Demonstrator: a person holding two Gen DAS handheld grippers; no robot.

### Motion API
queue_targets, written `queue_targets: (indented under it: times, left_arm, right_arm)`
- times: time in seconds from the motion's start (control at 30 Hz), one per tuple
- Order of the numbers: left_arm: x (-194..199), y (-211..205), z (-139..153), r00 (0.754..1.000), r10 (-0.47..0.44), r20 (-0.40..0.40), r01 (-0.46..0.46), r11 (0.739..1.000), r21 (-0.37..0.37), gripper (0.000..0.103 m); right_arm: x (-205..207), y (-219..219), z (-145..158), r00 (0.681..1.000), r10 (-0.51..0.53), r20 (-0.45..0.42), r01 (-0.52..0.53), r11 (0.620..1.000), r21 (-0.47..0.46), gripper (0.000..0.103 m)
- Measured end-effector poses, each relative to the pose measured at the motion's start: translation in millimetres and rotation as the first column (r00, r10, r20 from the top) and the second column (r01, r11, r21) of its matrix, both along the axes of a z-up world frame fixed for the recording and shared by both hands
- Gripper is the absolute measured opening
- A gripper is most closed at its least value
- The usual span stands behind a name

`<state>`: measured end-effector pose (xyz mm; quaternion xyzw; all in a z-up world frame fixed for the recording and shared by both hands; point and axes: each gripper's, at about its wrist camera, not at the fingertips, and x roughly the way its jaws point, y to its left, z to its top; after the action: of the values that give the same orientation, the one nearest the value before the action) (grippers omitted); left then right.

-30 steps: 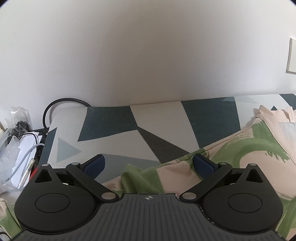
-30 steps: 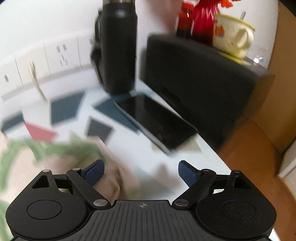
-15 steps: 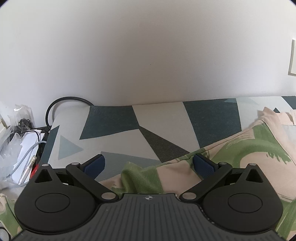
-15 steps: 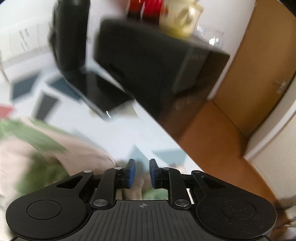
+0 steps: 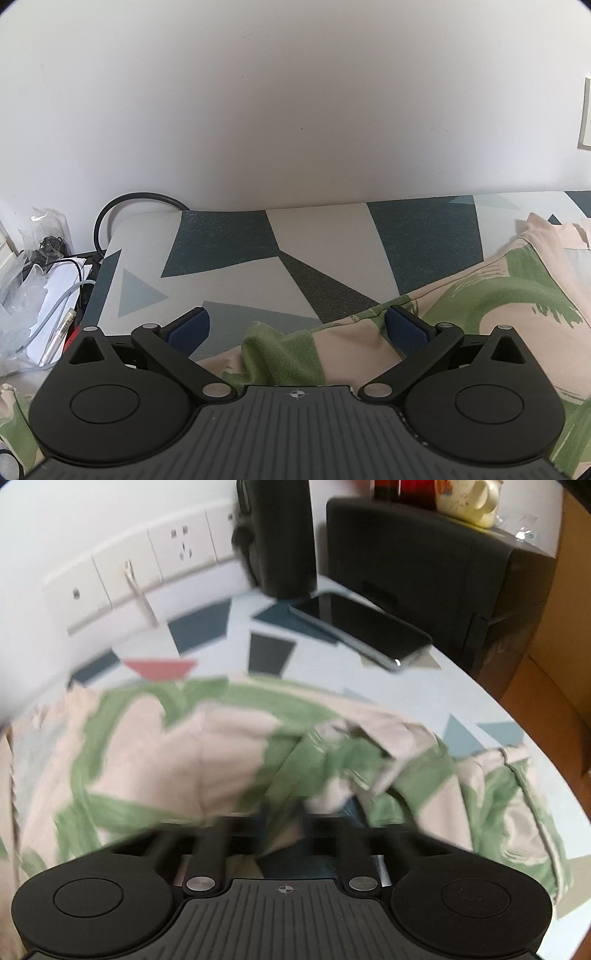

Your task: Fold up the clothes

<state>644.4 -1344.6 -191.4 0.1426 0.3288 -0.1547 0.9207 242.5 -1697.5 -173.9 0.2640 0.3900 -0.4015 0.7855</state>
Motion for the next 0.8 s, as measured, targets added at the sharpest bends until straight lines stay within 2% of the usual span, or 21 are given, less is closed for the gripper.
queue_targets:
  times: [0.13, 0.23, 0.27, 0.33, 0.37, 0.43, 0.57, 0.63, 0.67, 0.7, 0.73, 0.8]
  left_arm:
    - [0, 2, -1, 1.0, 0.0, 0.001, 0.0, 1.0, -0.015, 0.103]
    - [0, 4, -2, 1.0, 0.002, -0.001, -0.002, 1.0, -0.025, 0.103]
    - [0, 4, -2, 1.0, 0.002, -0.001, -0.002, 1.0, -0.026, 0.103]
    - [-1, 3, -1, 1.0, 0.003, 0.001, -0.003, 1.0, -0.024, 0.103]
    - [-1, 3, -1, 1.0, 0.004, 0.002, -0.004, 1.0, -0.022, 0.103]
    - [-2, 2, -1, 1.0, 0.006, 0.002, -0.006, 1.0, -0.017, 0.103]
    - [-2, 2, -1, 1.0, 0.007, 0.003, -0.007, 1.0, -0.015, 0.103]
    - [-3, 3, -2, 1.0, 0.007, 0.005, -0.007, 1.0, -0.015, 0.103]
    - [-3, 3, -2, 1.0, 0.006, 0.006, -0.006, 1.0, -0.015, 0.103]
    - [-3, 3, -2, 1.0, 0.006, 0.006, -0.006, 1.0, -0.016, 0.103]
    - [-3, 4, -2, 1.0, 0.005, 0.006, -0.005, 1.0, -0.018, 0.103]
    - [-3, 5, -2, 1.0, 0.004, 0.004, -0.004, 1.0, -0.024, 0.103]
  right_arm:
    - [-25, 1, -7, 0.996, -0.048, -0.076, 0.047, 0.999, -0.012, 0.0]
    - [-44, 0, -6, 0.991, -0.1, -0.086, 0.099, 0.995, -0.017, 0.0]
    - [-46, -1, -3, 0.994, -0.104, -0.037, 0.104, 0.995, -0.001, 0.003]
    - [-50, -2, 3, 0.992, -0.111, 0.06, 0.11, 0.993, 0.032, 0.016]
    - [-46, -3, 5, 0.989, -0.1, 0.112, 0.094, 0.994, 0.061, 0.03]
    - [-35, -3, 2, 0.983, -0.084, 0.161, 0.068, 0.992, 0.105, 0.032]
    - [-15, -4, -9, 0.975, -0.106, 0.193, 0.068, 0.979, 0.192, 0.033]
    - [-9, -1, -10, 0.98, -0.093, 0.177, 0.062, 0.983, 0.175, 0.031]
    - [-7, -1, -9, 0.984, -0.081, 0.158, 0.056, 0.986, 0.159, 0.019]
    - [-5, -1, -9, 0.988, -0.07, 0.138, 0.05, 0.988, 0.144, 0.001]
    - [-3, 0, -7, 0.991, -0.06, 0.12, 0.044, 0.991, 0.129, 0.0]
    - [-15, 2, 0, 0.987, -0.076, 0.141, 0.061, 0.992, 0.113, 0.0]
